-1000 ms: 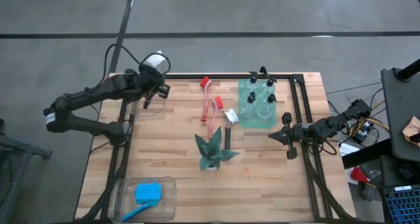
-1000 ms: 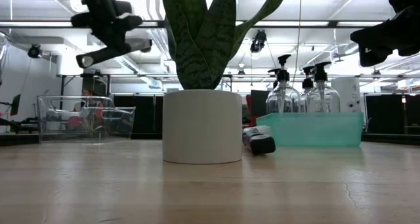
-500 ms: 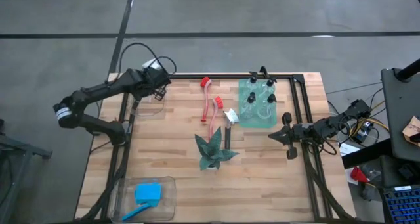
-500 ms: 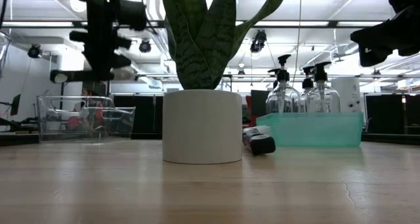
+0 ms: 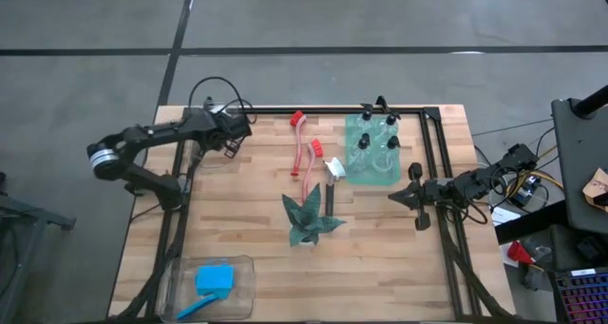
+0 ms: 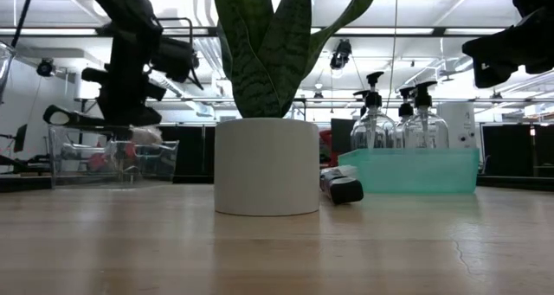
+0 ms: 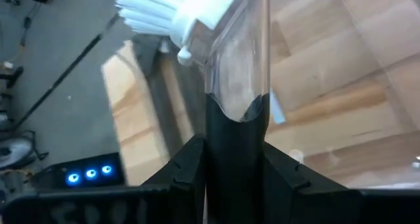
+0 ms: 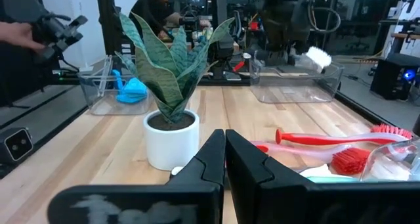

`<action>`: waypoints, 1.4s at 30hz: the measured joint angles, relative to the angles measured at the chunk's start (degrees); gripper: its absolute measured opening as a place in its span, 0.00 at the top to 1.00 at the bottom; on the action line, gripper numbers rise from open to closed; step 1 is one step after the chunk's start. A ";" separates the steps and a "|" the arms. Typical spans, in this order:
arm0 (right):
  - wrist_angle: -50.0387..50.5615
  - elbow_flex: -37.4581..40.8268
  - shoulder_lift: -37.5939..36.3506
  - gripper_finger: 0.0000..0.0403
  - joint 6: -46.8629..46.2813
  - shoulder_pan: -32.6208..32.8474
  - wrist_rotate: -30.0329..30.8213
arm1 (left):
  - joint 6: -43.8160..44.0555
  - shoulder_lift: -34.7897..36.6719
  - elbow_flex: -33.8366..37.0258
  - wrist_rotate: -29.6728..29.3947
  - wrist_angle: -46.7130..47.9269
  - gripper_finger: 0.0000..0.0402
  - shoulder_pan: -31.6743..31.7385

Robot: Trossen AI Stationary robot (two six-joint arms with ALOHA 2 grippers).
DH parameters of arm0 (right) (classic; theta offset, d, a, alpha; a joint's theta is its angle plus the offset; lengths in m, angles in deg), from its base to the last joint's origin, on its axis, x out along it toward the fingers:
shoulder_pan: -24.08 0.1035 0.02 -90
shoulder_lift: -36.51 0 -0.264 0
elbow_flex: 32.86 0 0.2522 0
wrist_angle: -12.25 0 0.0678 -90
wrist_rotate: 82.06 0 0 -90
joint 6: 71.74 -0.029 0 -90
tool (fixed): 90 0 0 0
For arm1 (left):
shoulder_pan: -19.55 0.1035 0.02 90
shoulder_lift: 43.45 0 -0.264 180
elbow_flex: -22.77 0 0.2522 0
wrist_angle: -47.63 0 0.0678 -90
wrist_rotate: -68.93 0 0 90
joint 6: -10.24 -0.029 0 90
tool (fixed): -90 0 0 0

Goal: Pick & Place Kitchen Sink Supplies
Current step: Put the black dish brush into the top transparent bin

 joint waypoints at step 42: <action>0.02 0.00 0.00 0.98 0.50 -0.02 -0.01 | -11.08 -1.12 9.28 -4.14 -19.88 0.74 -0.03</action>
